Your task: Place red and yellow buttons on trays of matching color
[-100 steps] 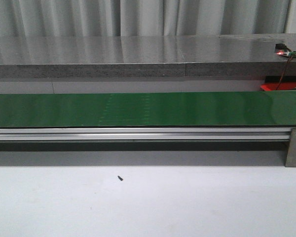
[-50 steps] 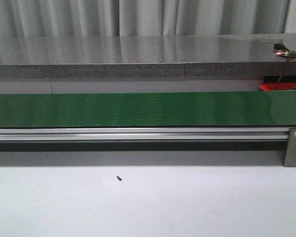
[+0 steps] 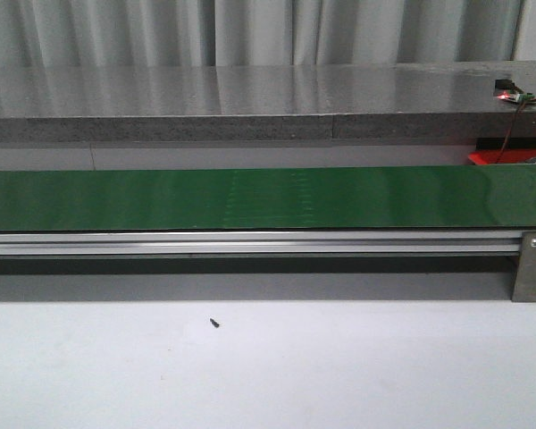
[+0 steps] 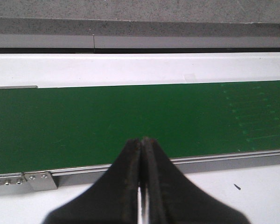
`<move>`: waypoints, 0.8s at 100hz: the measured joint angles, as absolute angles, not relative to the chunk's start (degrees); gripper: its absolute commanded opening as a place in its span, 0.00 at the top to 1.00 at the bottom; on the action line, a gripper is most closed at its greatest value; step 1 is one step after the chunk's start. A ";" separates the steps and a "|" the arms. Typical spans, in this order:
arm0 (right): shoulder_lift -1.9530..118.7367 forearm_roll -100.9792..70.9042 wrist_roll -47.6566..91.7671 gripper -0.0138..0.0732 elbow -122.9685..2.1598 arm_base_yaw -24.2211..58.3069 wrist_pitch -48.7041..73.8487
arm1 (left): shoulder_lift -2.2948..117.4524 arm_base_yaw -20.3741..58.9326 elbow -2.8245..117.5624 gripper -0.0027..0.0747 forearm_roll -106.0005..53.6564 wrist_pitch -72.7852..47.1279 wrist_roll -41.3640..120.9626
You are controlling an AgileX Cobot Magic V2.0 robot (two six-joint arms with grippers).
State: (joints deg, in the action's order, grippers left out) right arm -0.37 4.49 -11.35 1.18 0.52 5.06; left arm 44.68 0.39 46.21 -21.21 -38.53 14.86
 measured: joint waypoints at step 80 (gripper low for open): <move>-0.59 4.49 -11.79 0.92 1.67 0.50 7.93 | 44.68 0.39 46.21 0.99 -21.21 -38.53 14.86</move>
